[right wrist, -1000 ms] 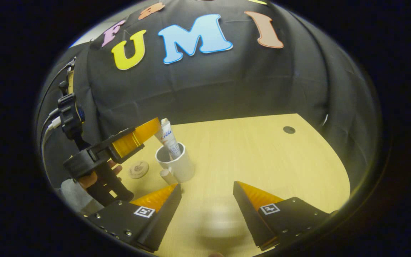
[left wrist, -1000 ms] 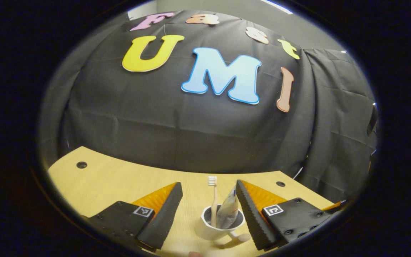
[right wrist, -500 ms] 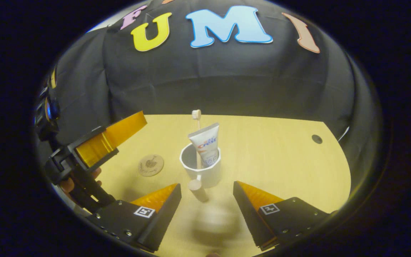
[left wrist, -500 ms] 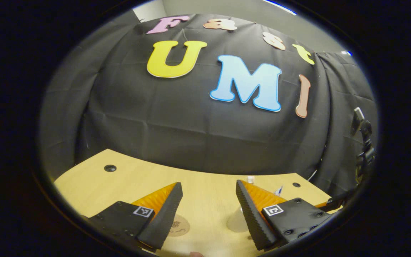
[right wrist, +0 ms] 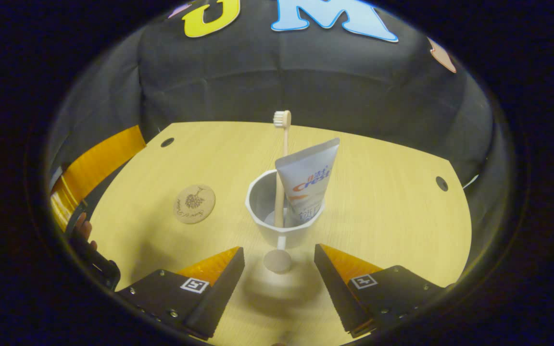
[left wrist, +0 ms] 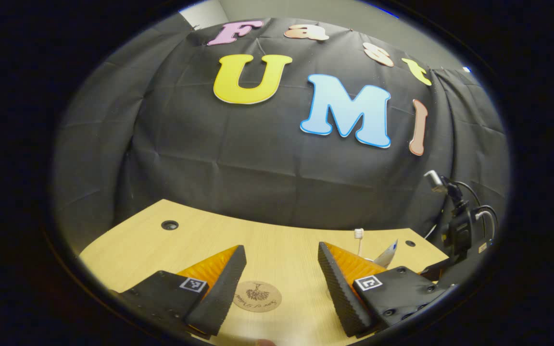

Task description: Put the toothbrush and toothpaste on the desktop into the cup, then pick up the cup and place it on the coaster on the desktop.

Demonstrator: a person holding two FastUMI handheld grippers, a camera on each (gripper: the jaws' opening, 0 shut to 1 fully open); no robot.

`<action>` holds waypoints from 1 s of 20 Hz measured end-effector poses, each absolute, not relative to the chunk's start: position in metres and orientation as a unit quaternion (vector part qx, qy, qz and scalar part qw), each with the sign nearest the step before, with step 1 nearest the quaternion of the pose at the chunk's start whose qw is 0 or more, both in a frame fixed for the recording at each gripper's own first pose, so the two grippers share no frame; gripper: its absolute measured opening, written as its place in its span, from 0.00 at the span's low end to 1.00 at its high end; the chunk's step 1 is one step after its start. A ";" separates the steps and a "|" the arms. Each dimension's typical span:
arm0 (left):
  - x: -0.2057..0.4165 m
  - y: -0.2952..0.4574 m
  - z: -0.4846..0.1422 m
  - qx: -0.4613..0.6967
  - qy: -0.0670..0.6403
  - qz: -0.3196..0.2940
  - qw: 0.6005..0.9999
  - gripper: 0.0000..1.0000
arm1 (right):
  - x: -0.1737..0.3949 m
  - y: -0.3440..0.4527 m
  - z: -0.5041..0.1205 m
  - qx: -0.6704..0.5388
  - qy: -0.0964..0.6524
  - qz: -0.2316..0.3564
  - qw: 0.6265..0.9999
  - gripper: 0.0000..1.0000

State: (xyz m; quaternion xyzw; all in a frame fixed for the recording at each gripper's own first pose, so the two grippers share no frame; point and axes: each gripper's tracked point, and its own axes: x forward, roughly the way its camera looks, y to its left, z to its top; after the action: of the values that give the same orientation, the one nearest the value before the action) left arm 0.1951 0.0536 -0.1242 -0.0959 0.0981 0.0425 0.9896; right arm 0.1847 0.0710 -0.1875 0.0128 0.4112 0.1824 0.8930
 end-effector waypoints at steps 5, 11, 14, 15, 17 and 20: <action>0.180 0.056 -0.118 -0.089 0.097 0.040 0.991 0.95 | 0.195 0.073 -0.202 -0.013 0.440 0.173 0.881 0.91; 0.166 0.067 -0.123 -0.092 0.105 0.046 0.989 0.95 | 0.202 0.085 -0.219 -0.011 0.477 0.167 0.863 0.90; 0.164 0.068 -0.123 -0.094 0.110 0.052 0.988 0.95 | 0.205 0.082 -0.224 -0.019 0.486 0.153 0.860 0.86; 0.162 0.074 -0.125 -0.095 0.112 0.056 0.988 1.00 | 0.207 0.080 -0.227 -0.020 0.488 0.149 0.860 0.81; 0.157 0.084 -0.129 -0.096 0.112 0.060 0.987 0.96 | 0.206 0.078 -0.229 -0.020 0.497 0.146 0.855 0.71; 0.155 0.088 -0.131 -0.097 0.115 0.065 0.987 0.95 | 0.201 0.075 -0.229 -0.003 0.512 0.131 0.849 0.40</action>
State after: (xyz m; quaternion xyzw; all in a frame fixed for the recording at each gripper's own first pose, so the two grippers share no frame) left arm 0.1547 0.0885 -0.1308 -0.0972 0.1146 0.0649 0.9865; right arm 0.2011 0.0747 -0.2294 -0.0030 0.5122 0.1311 0.8488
